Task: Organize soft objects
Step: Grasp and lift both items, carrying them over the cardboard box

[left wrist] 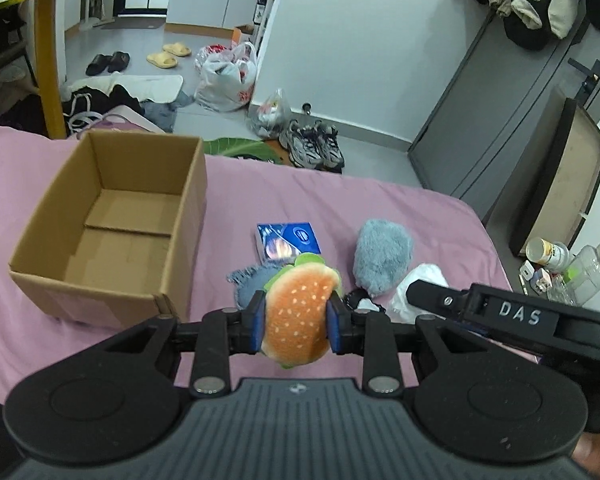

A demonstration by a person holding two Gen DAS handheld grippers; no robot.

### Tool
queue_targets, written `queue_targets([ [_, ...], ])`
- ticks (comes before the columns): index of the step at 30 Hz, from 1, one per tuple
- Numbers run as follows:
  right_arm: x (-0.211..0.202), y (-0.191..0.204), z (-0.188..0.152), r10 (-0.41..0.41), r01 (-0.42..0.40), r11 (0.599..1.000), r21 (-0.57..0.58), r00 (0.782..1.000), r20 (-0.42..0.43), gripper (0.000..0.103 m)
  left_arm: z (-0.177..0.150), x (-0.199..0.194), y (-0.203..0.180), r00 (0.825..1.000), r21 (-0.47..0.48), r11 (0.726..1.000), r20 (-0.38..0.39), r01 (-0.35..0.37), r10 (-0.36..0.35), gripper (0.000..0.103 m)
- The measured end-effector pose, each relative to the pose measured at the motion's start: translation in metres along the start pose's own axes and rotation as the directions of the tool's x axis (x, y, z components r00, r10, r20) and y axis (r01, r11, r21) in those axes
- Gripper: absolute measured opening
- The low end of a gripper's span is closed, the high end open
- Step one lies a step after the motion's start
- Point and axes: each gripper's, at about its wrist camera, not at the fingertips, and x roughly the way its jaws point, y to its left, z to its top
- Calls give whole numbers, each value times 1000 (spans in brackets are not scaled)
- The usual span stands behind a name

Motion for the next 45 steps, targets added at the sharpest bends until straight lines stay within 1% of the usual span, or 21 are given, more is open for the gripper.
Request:
queue_targets([
  [2, -3, 8, 4, 12, -12, 1000, -15, 1000, 8, 37, 3, -5, 3, 1000, 0, 1000, 14, 5, -5, 29],
  [12, -6, 49, 15, 23, -18, 994, -106, 999, 43, 37, 27, -25, 19, 996, 38, 999, 85, -2, -1, 29],
  [17, -6, 66, 18, 41, -34, 987, -156, 998, 45, 37, 42, -26, 29, 992, 69, 998, 126, -9, 0, 29],
  [23, 7, 79, 25, 59, -49, 981, -188, 997, 45, 37, 57, -19, 45, 987, 58, 998, 156, -40, 31, 29],
  [26, 15, 84, 31, 60, -48, 978, -202, 997, 51, 37, 64, -13, 55, 986, 43, 998, 160, -52, 45, 29],
  [29, 21, 90, 36, 80, -68, 976, -209, 995, 54, 37, 73, -5, 66, 987, 19, 998, 151, -67, 63, 29],
  [35, 37, 104, 47, 123, -107, 969, -221, 990, 61, 37, 89, 7, 86, 981, -4, 994, 164, -105, 104, 29],
  [41, 63, 112, 55, 178, -167, 961, -219, 983, 33, 37, 100, 27, 109, 978, -31, 990, 157, -134, 137, 29],
  [45, 78, 122, 56, 206, -197, 955, -222, 978, 19, 37, 102, 39, 125, 978, -71, 988, 146, -140, 149, 30],
])
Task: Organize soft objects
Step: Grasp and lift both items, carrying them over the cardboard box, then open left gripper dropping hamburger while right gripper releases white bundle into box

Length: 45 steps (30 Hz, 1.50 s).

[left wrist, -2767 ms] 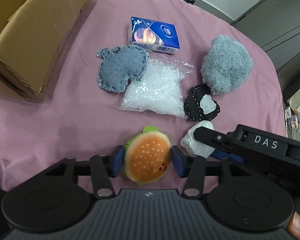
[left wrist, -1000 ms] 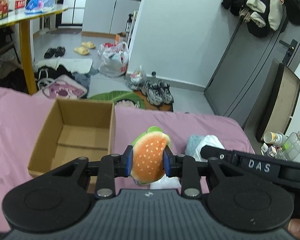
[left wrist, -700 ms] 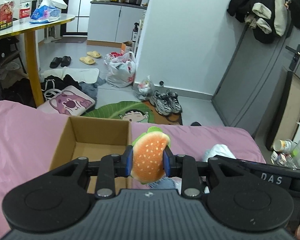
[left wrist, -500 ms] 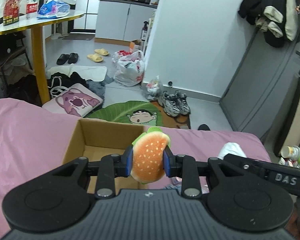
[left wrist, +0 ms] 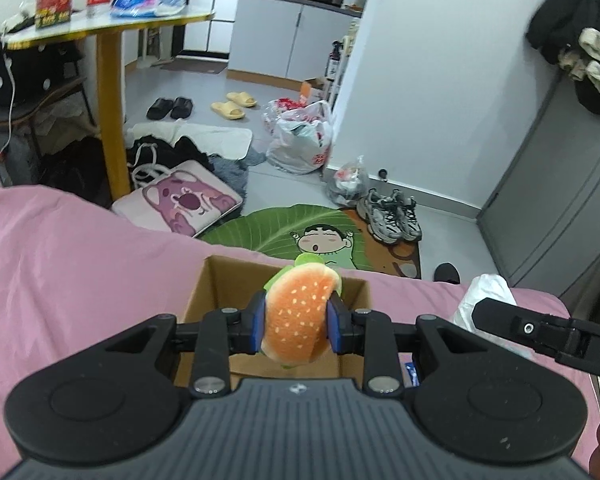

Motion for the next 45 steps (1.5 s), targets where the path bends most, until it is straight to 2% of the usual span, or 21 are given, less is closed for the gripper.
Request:
queue_targets([
  [12, 49, 11, -4, 58, -60, 998, -35, 997, -54, 37, -2, 35, 30, 998, -77, 997, -54, -25, 20, 30],
  [18, 60, 18, -6, 67, -71, 996, -55, 996, -67, 38, -3, 43, 38, 999, -107, 994, -36, -33, 29, 34],
  [24, 67, 16, -8, 63, -67, 997, -43, 995, -80, 38, -3, 42, 39, 1000, -126, 992, -14, -17, 16, 47],
  [26, 69, 15, -8, 62, -66, 997, -40, 995, -83, 38, -3, 40, 39, 1000, -136, 990, -7, -31, 30, 60],
  [30, 67, 17, -9, 71, -74, 996, -41, 995, -74, 38, -2, 34, 38, 999, -143, 989, 12, -49, 52, 64],
  [33, 66, 18, -7, 85, -86, 996, -23, 995, -58, 38, -4, 31, 39, 997, -163, 984, 4, -70, 72, 72],
  [35, 68, 18, -5, 90, -90, 996, -12, 994, -55, 41, -4, 28, 41, 997, -182, 980, 5, -78, 81, 74],
  [37, 69, 17, -4, 64, -64, 998, 6, 996, -57, 56, -5, 24, 44, 995, -201, 975, 5, -94, 97, 76],
  [42, 53, 11, -4, 22, -20, 999, 31, 998, -55, 58, -7, 13, 45, 992, -213, 969, 2, -123, 126, 79],
  [45, 39, 11, -4, -4, 5, 1000, 27, 999, -47, 68, -7, 3, 36, 992, -186, 975, 26, -119, 126, 79],
])
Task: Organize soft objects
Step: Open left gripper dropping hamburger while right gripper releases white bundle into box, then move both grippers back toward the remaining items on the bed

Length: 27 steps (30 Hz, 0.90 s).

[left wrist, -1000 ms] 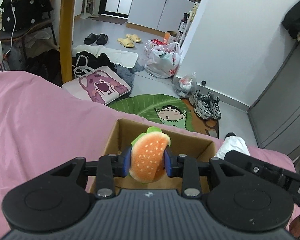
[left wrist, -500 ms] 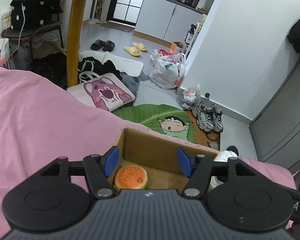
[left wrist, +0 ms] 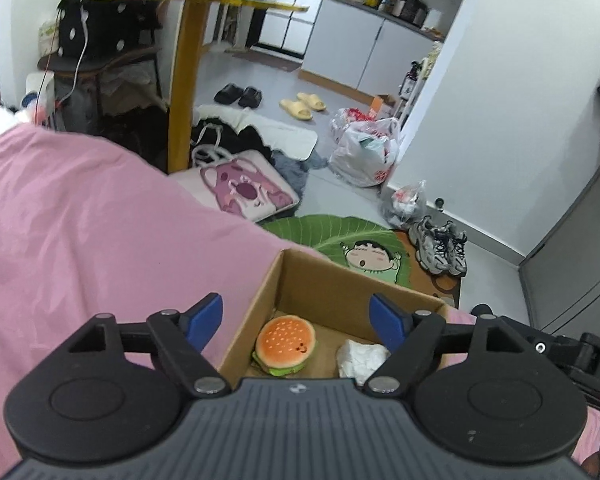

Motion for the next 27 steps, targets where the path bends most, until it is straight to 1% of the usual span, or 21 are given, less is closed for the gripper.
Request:
queue_targets([
  [1, -6, 1, 0, -7, 7, 1000, -6, 1000, 7, 74, 0, -5, -4, 1000, 10, 1000, 12, 9, -9, 79],
  [4, -23, 2, 1, -37, 37, 999, -16, 999, 23, 85, -1, -16, -13, 999, 8, 999, 27, 44, -44, 81],
  [9, -43, -4, 6, -95, 96, 995, -12, 995, 34, 93, -6, -31, -27, 996, 14, 997, 37, 81, -81, 84],
  [11, -49, -8, 7, -109, 109, 994, 3, 994, 26, 95, -9, -37, -32, 996, 29, 996, 31, 89, -90, 85],
  [13, -56, -11, 9, -109, 109, 994, 14, 994, 22, 95, -11, -43, -37, 996, 44, 996, 28, 82, -83, 85],
  [18, -77, -14, 8, -125, 126, 992, -23, 992, 26, 98, -14, -61, -45, 996, 51, 996, 28, 79, -80, 85],
  [20, -87, -17, 7, -127, 128, 991, -37, 992, 23, 100, -16, -67, -47, 997, 48, 996, 22, 79, -80, 85],
  [21, -91, -19, 6, -128, 128, 991, -40, 992, 19, 103, -17, -71, -49, 997, 52, 996, 20, 77, -78, 85],
  [23, -97, -22, 5, -132, 132, 990, -44, 991, -3, 103, -18, -77, -55, 998, 74, 996, 25, 48, -50, 85],
  [25, -102, -28, 4, -132, 131, 991, -34, 990, -40, 103, -20, -83, -64, 999, 106, 994, 34, 3, -6, 85],
  [27, -109, -33, 1, -135, 135, 991, -19, 990, -49, 103, -22, -89, -69, 1000, 104, 995, 27, 5, -8, 85],
])
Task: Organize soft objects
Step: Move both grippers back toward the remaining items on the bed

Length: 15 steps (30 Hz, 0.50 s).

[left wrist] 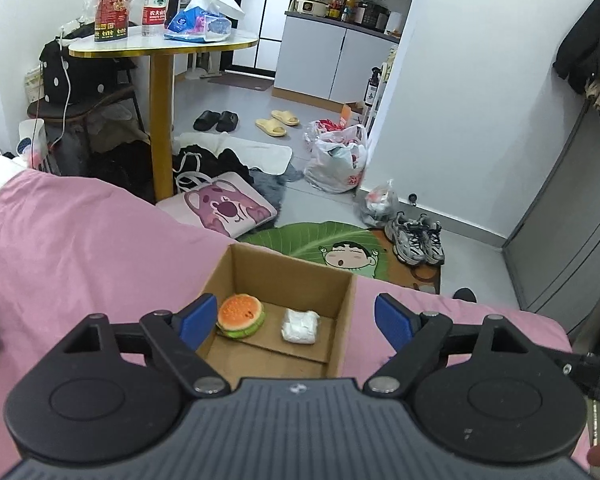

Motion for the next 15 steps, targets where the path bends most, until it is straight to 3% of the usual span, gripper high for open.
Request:
queue_targets([
  [8, -30, -24, -15, -14, 13, 1000, 21, 1000, 14, 103, -11, -20, -33, 996, 74, 996, -79, 52, -46, 99],
  [15, -42, -49, -27, -17, 17, 998, 62, 1000, 0, 103, -26, -39, -53, 997, 107, 993, -66, 53, -46, 100],
])
